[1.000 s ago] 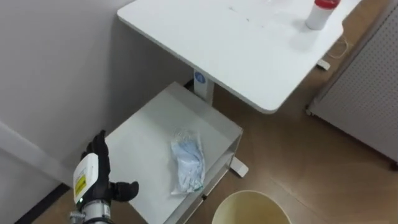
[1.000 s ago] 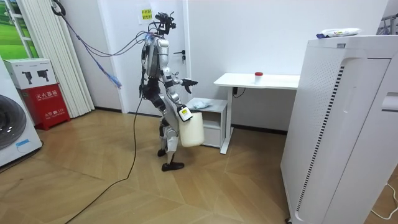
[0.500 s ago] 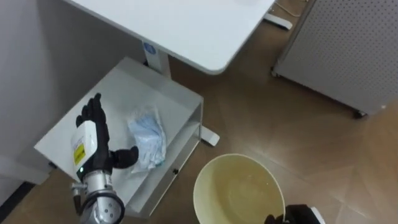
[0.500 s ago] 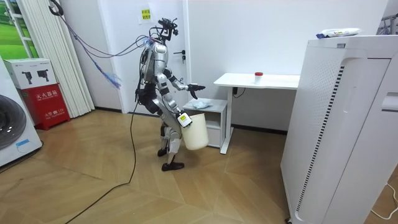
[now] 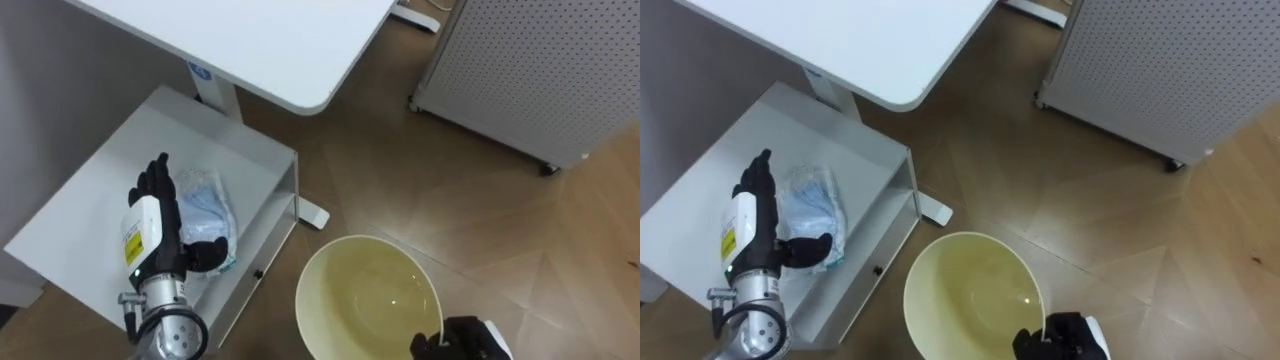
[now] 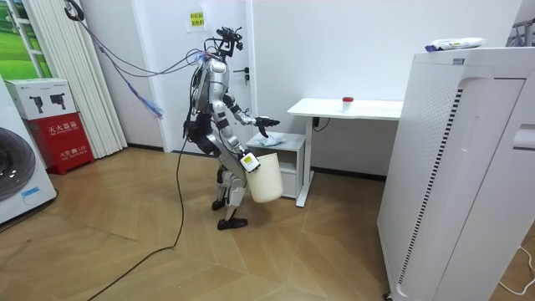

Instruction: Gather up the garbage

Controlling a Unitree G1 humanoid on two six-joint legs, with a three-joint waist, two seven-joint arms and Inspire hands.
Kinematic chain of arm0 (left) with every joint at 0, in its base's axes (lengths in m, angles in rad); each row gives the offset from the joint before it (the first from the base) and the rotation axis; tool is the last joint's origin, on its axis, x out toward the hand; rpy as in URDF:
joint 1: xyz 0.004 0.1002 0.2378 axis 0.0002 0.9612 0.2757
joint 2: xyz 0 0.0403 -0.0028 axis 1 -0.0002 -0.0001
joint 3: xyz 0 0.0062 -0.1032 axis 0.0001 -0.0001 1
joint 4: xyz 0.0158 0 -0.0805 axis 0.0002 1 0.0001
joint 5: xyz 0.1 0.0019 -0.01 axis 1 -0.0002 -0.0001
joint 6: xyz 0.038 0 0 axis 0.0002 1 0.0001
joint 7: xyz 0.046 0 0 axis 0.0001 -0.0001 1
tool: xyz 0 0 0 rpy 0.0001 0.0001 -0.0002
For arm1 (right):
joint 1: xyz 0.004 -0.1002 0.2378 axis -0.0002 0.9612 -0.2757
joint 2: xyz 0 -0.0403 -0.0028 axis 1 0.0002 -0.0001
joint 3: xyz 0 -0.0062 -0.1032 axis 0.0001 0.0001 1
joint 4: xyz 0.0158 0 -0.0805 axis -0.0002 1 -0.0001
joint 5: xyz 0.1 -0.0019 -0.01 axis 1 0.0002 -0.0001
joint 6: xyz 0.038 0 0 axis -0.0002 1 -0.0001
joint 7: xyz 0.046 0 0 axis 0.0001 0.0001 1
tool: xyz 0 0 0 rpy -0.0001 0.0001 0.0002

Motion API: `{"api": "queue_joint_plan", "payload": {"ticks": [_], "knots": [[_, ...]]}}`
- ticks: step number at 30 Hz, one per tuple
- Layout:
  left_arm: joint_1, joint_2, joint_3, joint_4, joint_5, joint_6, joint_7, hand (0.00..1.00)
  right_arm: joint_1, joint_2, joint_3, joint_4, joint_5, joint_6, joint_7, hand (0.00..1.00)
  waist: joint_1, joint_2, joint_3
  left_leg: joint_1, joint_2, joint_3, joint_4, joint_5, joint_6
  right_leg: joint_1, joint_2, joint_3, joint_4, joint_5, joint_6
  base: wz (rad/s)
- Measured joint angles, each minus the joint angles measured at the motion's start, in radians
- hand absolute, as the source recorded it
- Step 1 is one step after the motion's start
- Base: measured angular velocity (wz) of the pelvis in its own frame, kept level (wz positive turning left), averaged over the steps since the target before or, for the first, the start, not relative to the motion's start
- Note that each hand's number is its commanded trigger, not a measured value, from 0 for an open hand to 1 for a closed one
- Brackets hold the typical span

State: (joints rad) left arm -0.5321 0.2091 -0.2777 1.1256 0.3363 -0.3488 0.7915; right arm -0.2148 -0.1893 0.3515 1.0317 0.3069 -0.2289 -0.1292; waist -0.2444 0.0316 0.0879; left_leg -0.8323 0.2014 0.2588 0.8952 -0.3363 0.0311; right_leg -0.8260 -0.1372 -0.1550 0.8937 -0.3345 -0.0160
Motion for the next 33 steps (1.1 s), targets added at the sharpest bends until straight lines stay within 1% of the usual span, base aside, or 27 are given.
{"api": "queue_joint_plan", "payload": {"ticks": [2,4,6,9,10,13,15,18,20,22,25,26,27,28,29,30,33], "knots": [[0.000,0.000,-0.001,0.000,0.000,0.000,-0.002,0.00,0.000,0.000,0.002,-0.004,0.005,0.000,0.002,1.00,0.000,-0.001,0.0000,-0.004,0.000,0.000,0.006,-0.005,-0.001,-0.006,0.001,0.005,0.007,-0.004,0.002,0.00],[-0.001,0.001,-0.002,0.002,0.005,0.002,-0.018,0.00,0.001,-0.001,0.009,-0.013,0.024,-0.001,0.002,1.00,-0.003,-0.001,-0.0001,-0.020,0.000,-0.009,0.017,-0.009,-0.003,-0.016,0.002,0.002,0.013,-0.007,0.002,0.00],[-0.001,0.004,-0.021,0.013,0.014,0.004,-0.021,0.00,0.006,-0.005,0.017,-0.027,0.041,0.000,0.001,1.00,-0.004,-0.002,0.0000,-0.033,0.004,-0.015,0.028,-0.014,-0.002,-0.024,0.002,0.000,0.018,-0.008,-0.001,0.00],[-0.001,0.005,-0.025,0.027,0.025,0.029,-0.041,0.00,0.011,-0.007,0.019,-0.052,0.047,-0.001,0.002,1.00,-0.009,-0.004,-0.0003,-0.060,0.008,-0.016,0.053,-0.024,0.002,-0.051,0.002,-0.002,0.037,-0.014,0.001,-0.01],[-0.001,0.011,-0.037,0.029,0.027,0.039,-0.043,0.00,0.014,-0.009,0.019,-0.064,0.047,0.000,0.002,1.00,-0.010,-0.006,-0.0001,-0.070,0.012,-0.015,0.065,-0.030,0.004,-0.061,0.001,-0.002,0.047,-0.017,0.000,-0.05],[-0.003,0.028,-0.070,0.030,0.027,0.050,-0.058,0.00,0.021,-0.020,0.020,-0.088,0.059,-0.002,0.000,1.00,-0.022,-0.006,-0.0007,-0.099,0.012,-0.015,0.080,-0.034,0.006,-0.093,-0.002,0.006,0.066,-0.022,0.005,-0.01],[-0.004,0.037,-0.093,0.035,0.027,0.064,-0.065,0.00,0.023,-0.028,0.020,-0.090,0.085,-0.001,-0.002,1.00,-0.031,-0.007,-0.0006,-0.107,0.011,-0.012,0.085,-0.035,0.008,-0.104,-0.004,0.007,0.074,-0.023,0.004,0.00],[-0.009,0.045,-0.119,0.039,0.027,0.078,-0.086,0.00,0.031,-0.034,0.020,-0.091,0.113,-0.002,-0.011,1.00,-0.039,-0.007,-0.0006,-0.109,0.012,-0.008,0.091,-0.039,0.008,-0.109,-0.003,0.013,0.083,-0.027,0.003,-0.02],[-0.017,0.046,-0.122,0.044,0.027,0.083,-0.099,0.00,0.030,-0.040,0.021,-0.099,0.116,-0.001,-0.012,1.00,-0.046,-0.007,-0.0005,-0.112,0.012,-0.004,0.092,-0.039,0.008,-0.117,-0.003,0.016,0.087,-0.028,0.003,-0.02],[-0.025,0.048,-0.127,0.053,0.029,0.098,-0.118,0.00,0.031,-0.044,0.021,-0.106,0.116,-0.001,-0.012,1.00,-0.057,-0.007,-0.0006,-0.118,0.011,-0.003,0.096,-0.039,0.008,-0.124,-0.006,0.017,0.095,-0.029,0.001,0.00],[-0.028,0.049,-0.128,0.054,0.031,0.112,-0.143,0.00,0.030,-0.048,0.019,-0.107,0.116,-0.001,-0.011,1.00,-0.061,-0.007,-0.0006,-0.125,0.011,-0.002,0.096,-0.039,0.008,-0.134,-0.008,0.016,0.099,-0.031,-0.001,0.00],[-0.027,0.049,-0.129,0.054,0.033,0.116,-0.153,0.12,0.031,-0.049,0.019,-0.107,0.116,-0.001,-0.011,1.00,-0.062,-0.007,-0.0006,-0.126,0.012,-0.002,0.097,-0.038,0.008,-0.136,-0.006,0.017,0.099,-0.031,-0.001,0.00],[-0.027,0.050,-0.131,0.054,0.038,0.119,-0.156,0.51,0.030,-0.049,0.019,-0.107,0.117,-0.001,-0.011,1.00,-0.062,-0.007,-0.0006,-0.127,0.012,-0.003,0.097,-0.039,0.008,-0.136,-0.005,0.018,0.098,-0.031,-0.001,0.00],[-0.027,0.053,-0.135,0.054,0.047,0.122,-0.164,0.61,0.030,-0.049,0.019,-0.107,0.118,-0.001,-0.010,1.00,-0.061,-0.007,-0.0006,-0.129,0.013,-0.006,0.099,-0.040,0.006,-0.136,-0.002,0.017,0.098,-0.031,-0.001,0.00],[-0.027,0.056,-0.141,0.054,0.049,0.124,-0.167,0.91,0.030,-0.050,0.019,-0.107,0.118,-0.001,-0.010,1.00,-0.061,-0.007,-0.0007,-0.131,0.013,-0.008,0.101,-0.041,0.005,-0.137,-0.001,0.017,0.098,-0.031,-0.001,0.00],[-0.028,0.061,-0.149,0.054,0.050,0.127,-0.171,1.00,0.030,-0.050,0.019,-0.109,0.118,0.000,-0.010,1.00,-0.061,-0.006,-0.0008,-0.134,0.014,-0.010,0.103,-0.041,0.004,-0.138,0.000,0.015,0.098,-0.031,-0.001,0.00],[-0.030,0.069,-0.151,0.056,0.073,0.133,-0.161,1.00,0.030,-0.053,0.018,-0.113,0.118,0.003,-0.011,1.00,-0.059,-0.006,-0.0013,-0.136,0.014,-0.010,0.103,-0.042,0.004,-0.139,0.001,0.016,0.098,-0.032,0.000,0.00]]}}
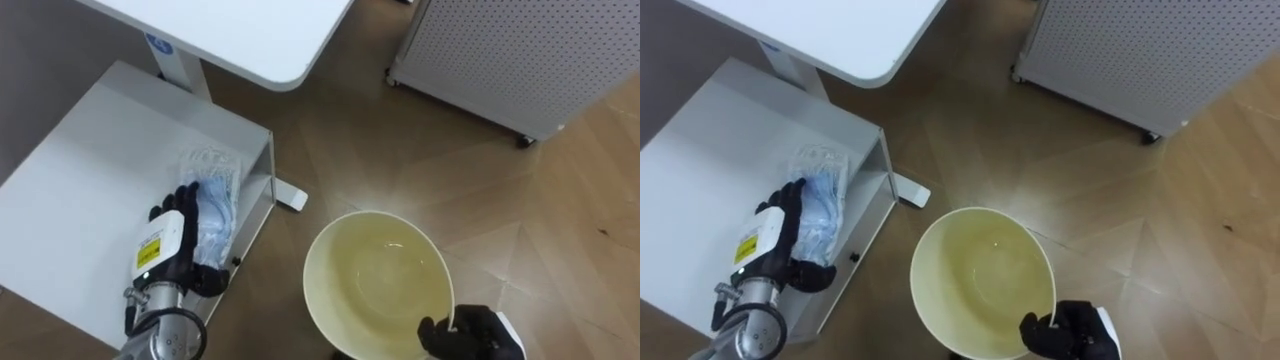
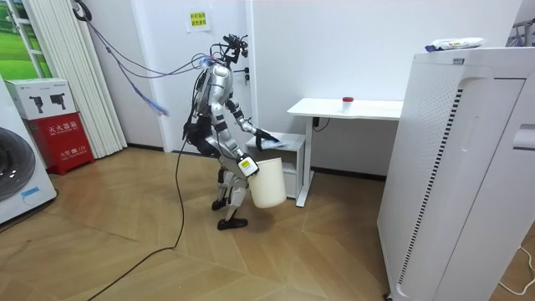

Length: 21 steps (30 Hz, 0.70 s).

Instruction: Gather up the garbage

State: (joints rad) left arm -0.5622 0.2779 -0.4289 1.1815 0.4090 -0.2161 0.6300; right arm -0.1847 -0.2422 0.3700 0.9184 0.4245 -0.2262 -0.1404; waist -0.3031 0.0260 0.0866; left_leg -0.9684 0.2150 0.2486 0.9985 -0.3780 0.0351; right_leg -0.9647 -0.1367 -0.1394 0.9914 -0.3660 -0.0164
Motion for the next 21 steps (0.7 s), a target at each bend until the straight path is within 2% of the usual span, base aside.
{"api": "queue_joint_plan", "payload": {"ticks": [4,13,21], "knots": [[-0.041,0.035,-0.004,0.000,0.031,0.023,0.012,1.00,0.000,-0.009,0.002,-0.011,0.000,0.006,-0.001,1.00,0.007,0.003,-0.0012,0.001,-0.002,-0.002,0.001,0.000,0.000,0.001,0.000,0.001,0.002,0.000,0.000,0.00],[-0.046,0.031,-0.015,-0.003,0.060,0.058,0.039,1.00,0.003,-0.015,0.001,-0.013,0.006,0.024,-0.013,1.00,0.010,0.006,-0.0014,0.004,-0.001,-0.002,0.000,0.001,0.000,0.005,0.001,0.001,0.001,0.000,0.001,0.00],[-0.032,0.031,-0.014,-0.003,0.064,0.064,0.033,1.00,0.012,-0.019,0.001,-0.031,0.006,0.024,-0.023,1.00,0.016,0.006,-0.0015,0.006,-0.001,-0.002,-0.002,0.001,0.000,0.006,-0.001,-0.001,-0.001,0.000,0.000,0.00]]}}
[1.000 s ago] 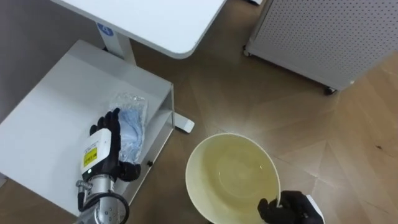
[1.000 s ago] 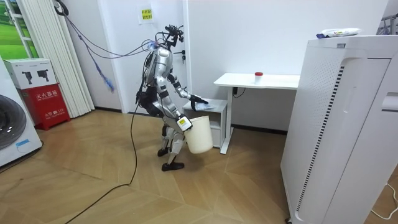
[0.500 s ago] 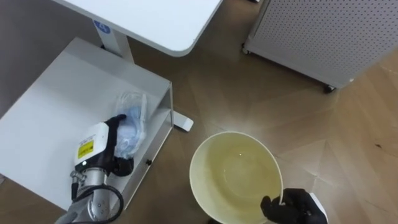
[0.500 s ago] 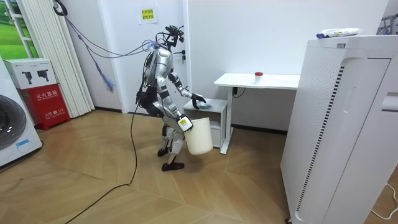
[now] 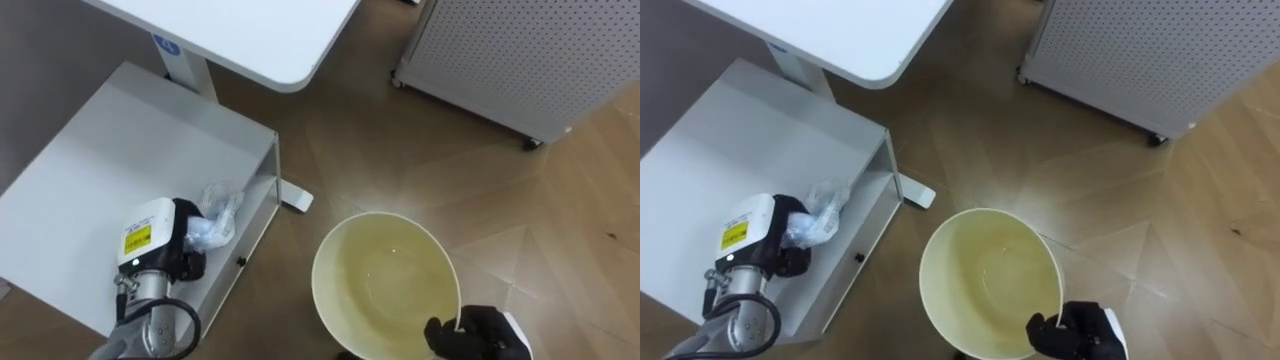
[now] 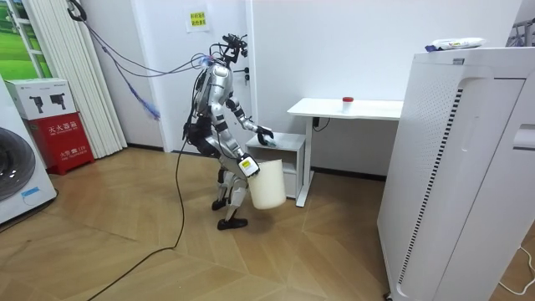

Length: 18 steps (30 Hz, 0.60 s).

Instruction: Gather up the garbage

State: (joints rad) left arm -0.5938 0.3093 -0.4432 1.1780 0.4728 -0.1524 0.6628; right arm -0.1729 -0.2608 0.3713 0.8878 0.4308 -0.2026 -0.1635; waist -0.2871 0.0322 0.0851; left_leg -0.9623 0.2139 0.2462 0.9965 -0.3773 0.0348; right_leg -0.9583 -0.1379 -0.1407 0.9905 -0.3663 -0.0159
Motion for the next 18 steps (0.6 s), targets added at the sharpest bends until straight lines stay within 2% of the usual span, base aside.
{"api": "queue_joint_plan", "payload": {"ticks": [3,6,11,13,15,16,18], "knots": [[0.000,-0.003,0.002,-0.005,0.001,-0.004,0.003,1.00,0.006,-0.004,0.000,0.001,0.000,-0.003,0.000,1.00,0.008,0.000,0.0000,0.008,0.000,0.004,-0.004,0.000,0.000,0.007,0.000,0.002,-0.003,0.000,0.000,0.00],[0.001,-0.019,0.012,-0.017,0.000,-0.014,0.006,1.00,0.023,-0.003,0.000,0.004,0.000,-0.019,-0.005,1.00,0.027,0.000,-0.0002,0.034,0.000,0.004,-0.018,0.002,-0.002,0.034,0.000,0.000,-0.017,0.000,0.000,0.01],[0.014,-0.026,0.014,-0.087,-0.002,-0.054,0.013,1.00,0.031,0.004,0.001,0.007,-0.008,-0.032,-0.010,1.00,0.042,0.001,-0.0009,0.052,-0.004,0.004,-0.039,0.007,-0.005,0.055,0.000,-0.007,-0.039,0.002,0.002,0.02],[0.049,-0.052,0.013,-0.155,-0.002,-0.060,0.008,1.00,0.031,0.009,0.000,0.020,-0.008,-0.037,-0.010,1.00,0.045,-0.001,-0.0021,0.058,-0.019,0.000,-0.070,0.021,-0.005,0.064,-0.007,-0.008,-0.062,0.008,0.004,0.15],[0.088,-0.086,0.002,-0.200,0.000,-0.069,-0.005,1.00,0.030,0.011,0.001,0.029,-0.008,-0.037,-0.009,1.00,0.049,-0.003,-0.0044,0.072,-0.024,0.003,-0.086,0.025,-0.004,0.078,-0.016,-0.012,-0.073,0.008,0.005,0.12],[0.107,-0.107,-0.006,-0.212,0.000,-0.072,-0.020,1.00,0.030,0.017,0.001,0.039,-0.008,-0.038,-0.009,1.00,0.052,-0.005,-0.0074,0.083,-0.035,0.001,-0.099,0.027,-0.005,0.087,-0.020,-0.015,-0.078,0.008,0.005,0.07],[0.128,-0.147,-0.023,-0.216,0.001,-0.074,-0.051,1.00,0.030,0.031,0.001,0.053,-0.008,-0.039,-0.008,1.00,0.059,-0.005,-0.0181,0.091,-0.037,0.002,-0.113,0.031,-0.006,0.098,-0.022,-0.023,-0.095,0.009,0.006,0.06]]}}
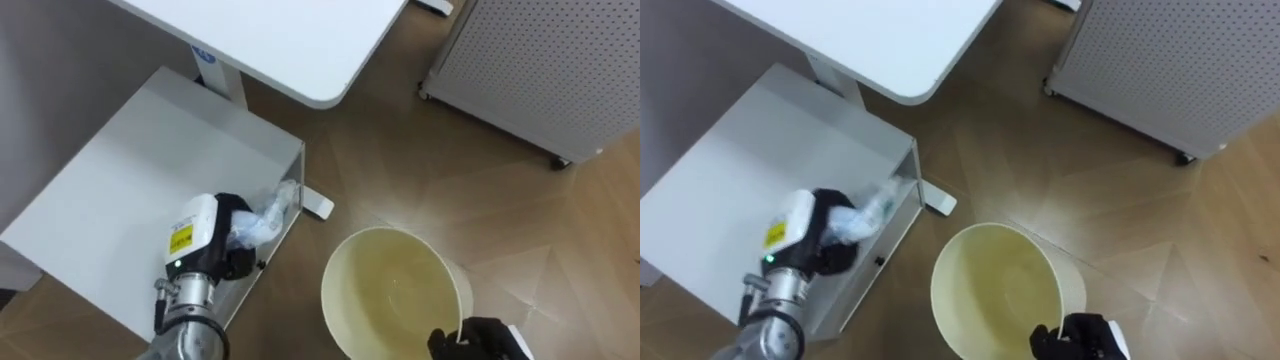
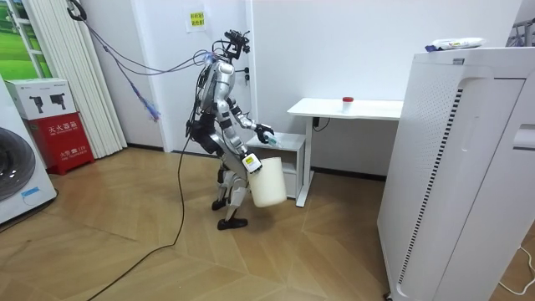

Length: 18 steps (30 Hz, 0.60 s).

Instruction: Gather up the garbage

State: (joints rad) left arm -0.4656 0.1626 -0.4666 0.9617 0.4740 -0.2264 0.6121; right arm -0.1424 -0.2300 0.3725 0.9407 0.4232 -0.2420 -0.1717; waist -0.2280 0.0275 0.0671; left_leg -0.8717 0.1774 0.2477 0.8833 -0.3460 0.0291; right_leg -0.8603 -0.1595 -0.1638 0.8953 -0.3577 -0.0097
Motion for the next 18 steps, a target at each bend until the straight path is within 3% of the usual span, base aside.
{"api": "queue_joint_plan", "payload": {"ticks": [2,4,9,11,12,18], "knots": [[0.013,-0.029,-0.034,-0.001,0.000,-0.001,-0.032,1.00,0.000,0.009,0.004,0.010,0.000,-0.007,0.002,1.00,0.011,-0.002,-0.0021,0.016,-0.001,0.001,-0.011,0.001,-0.002,0.017,-0.001,-0.002,-0.013,0.001,0.001,0.02],[0.034,-0.059,-0.074,-0.001,0.000,-0.005,-0.071,1.00,0.000,0.034,0.007,0.039,0.000,-0.009,0.002,1.00,0.014,-0.008,-0.0085,0.047,-0.018,0.003,-0.042,0.012,-0.003,0.043,-0.013,-0.004,-0.032,0.002,0.004,0.08],[0.078,-0.089,-0.115,-0.028,0.000,-0.006,-0.149,1.00,0.000,0.066,0.040,0.058,-0.002,-0.007,0.024,1.00,0.014,-0.017,-0.0176,0.086,-0.029,0.009,-0.092,0.031,-0.004,0.080,-0.013,-0.005,-0.079,0.015,0.011,0.04],[0.081,-0.093,-0.142,-0.042,-0.001,-0.006,-0.175,0.62,0.000,0.068,0.045,0.055,-0.006,-0.006,0.038,1.00,0.013,-0.017,-0.0176,0.089,-0.036,0.011,-0.111,0.042,0.001,0.083,-0.014,-0.007,-0.092,0.021,0.016,0.10],[0.081,-0.100,-0.157,-0.042,-0.001,-0.006,-0.191,0.03,-0.001,0.069,0.046,0.050,-0.019,-0.004,0.045,1.00,0.014,-0.018,-0.0177,0.090,-0.037,0.012,-0.121,0.047,0.003,0.083,-0.014,-0.006,-0.102,0.027,0.019,0.04],[0.100,-0.112,-0.230,-0.040,0.001,-0.006,-0.293,0.00,-0.003,0.083,0.074,0.047,-0.063,0.005,0.045,1.00,0.014,-0.021,-0.0165,0.095,-0.049,0.014,-0.128,0.049,0.005,0.092,-0.022,-0.011,-0.117,0.033,0.022,0.01]]}}
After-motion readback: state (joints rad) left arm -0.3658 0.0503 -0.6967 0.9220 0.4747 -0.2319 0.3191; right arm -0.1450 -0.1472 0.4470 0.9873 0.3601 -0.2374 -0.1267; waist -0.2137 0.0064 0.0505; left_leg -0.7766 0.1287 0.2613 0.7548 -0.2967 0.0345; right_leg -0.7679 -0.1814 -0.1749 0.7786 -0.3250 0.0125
